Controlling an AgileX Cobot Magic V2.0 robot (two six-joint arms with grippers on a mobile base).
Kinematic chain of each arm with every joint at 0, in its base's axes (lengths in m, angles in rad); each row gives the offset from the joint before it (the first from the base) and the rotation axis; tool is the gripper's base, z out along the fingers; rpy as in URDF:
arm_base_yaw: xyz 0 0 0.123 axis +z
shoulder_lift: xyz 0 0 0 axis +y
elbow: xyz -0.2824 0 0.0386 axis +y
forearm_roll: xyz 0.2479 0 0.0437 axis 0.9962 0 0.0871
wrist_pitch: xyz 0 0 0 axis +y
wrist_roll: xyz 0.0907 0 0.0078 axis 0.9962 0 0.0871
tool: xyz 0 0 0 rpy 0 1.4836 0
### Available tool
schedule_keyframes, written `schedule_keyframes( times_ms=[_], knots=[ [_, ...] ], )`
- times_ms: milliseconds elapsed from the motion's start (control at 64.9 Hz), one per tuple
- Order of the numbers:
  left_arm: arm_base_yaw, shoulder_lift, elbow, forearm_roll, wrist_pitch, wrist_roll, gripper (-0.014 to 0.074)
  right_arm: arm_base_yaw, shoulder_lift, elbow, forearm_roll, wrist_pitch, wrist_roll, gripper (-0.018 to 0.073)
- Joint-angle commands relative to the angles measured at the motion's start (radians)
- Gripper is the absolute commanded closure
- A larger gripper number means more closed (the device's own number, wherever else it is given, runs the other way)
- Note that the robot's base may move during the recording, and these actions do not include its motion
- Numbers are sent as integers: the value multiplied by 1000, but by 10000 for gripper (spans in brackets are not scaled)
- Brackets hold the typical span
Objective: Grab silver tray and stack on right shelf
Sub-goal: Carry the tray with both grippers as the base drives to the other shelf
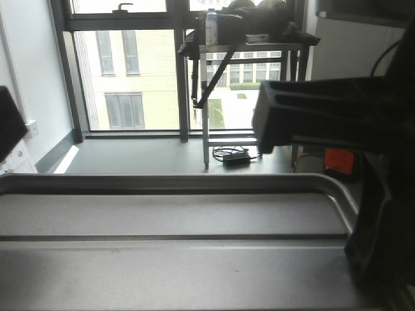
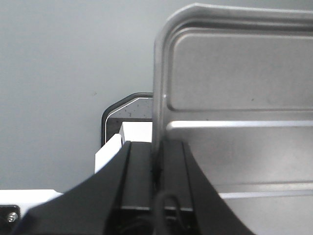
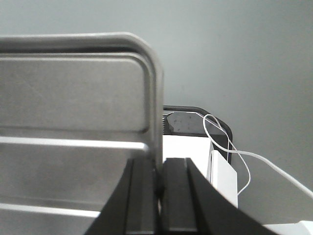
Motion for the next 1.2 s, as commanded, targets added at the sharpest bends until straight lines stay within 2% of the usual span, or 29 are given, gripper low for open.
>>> schedule_keyframes(
  times_ms=[0, 1187],
  knots=[
    [-1, -22, -17, 71, 269, 8, 696, -11, -23, -19, -80, 128, -9, 502],
    [-1, -22, -17, 71, 269, 8, 696, -11, -23, -19, -80, 128, -9, 502]
  ],
)
